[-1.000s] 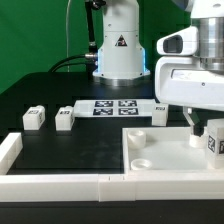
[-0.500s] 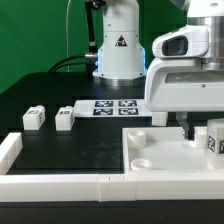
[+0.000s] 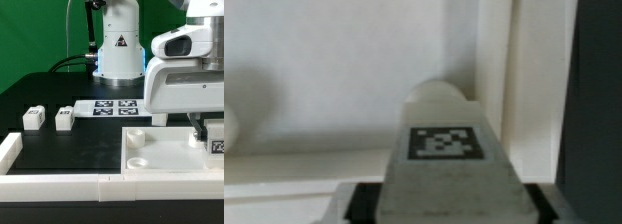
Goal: Assemble one leg
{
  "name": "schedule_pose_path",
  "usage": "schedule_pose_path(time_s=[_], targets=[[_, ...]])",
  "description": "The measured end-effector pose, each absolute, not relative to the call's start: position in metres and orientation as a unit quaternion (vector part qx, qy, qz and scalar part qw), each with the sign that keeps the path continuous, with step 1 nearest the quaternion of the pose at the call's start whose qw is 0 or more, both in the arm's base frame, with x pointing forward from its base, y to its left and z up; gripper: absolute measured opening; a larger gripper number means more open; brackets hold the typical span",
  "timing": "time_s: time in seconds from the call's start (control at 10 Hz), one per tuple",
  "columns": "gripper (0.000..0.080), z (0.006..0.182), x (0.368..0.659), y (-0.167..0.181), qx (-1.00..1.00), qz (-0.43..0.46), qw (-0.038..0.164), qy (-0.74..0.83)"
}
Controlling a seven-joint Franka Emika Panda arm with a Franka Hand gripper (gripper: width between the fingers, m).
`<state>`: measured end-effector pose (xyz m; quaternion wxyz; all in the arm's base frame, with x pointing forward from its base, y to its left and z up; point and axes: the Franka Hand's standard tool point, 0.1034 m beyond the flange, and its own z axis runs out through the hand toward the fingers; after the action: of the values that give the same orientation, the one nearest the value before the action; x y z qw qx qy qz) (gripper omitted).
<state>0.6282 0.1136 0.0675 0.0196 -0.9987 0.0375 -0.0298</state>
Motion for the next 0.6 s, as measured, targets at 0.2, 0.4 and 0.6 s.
schedule_pose_path(time_s=[0.2, 0.4, 0.6], targets=[[0.029, 0.0675, 0.628, 0.1149, -0.996, -0.029, 0.022, 0.075], [0.029, 0.0678, 0.6269, 0.1198, -0.974, -0.028, 0.021, 0.224], [0.029, 0.0671, 0.6263, 0.1205, -0.94, -0.027, 0.021, 0.338]])
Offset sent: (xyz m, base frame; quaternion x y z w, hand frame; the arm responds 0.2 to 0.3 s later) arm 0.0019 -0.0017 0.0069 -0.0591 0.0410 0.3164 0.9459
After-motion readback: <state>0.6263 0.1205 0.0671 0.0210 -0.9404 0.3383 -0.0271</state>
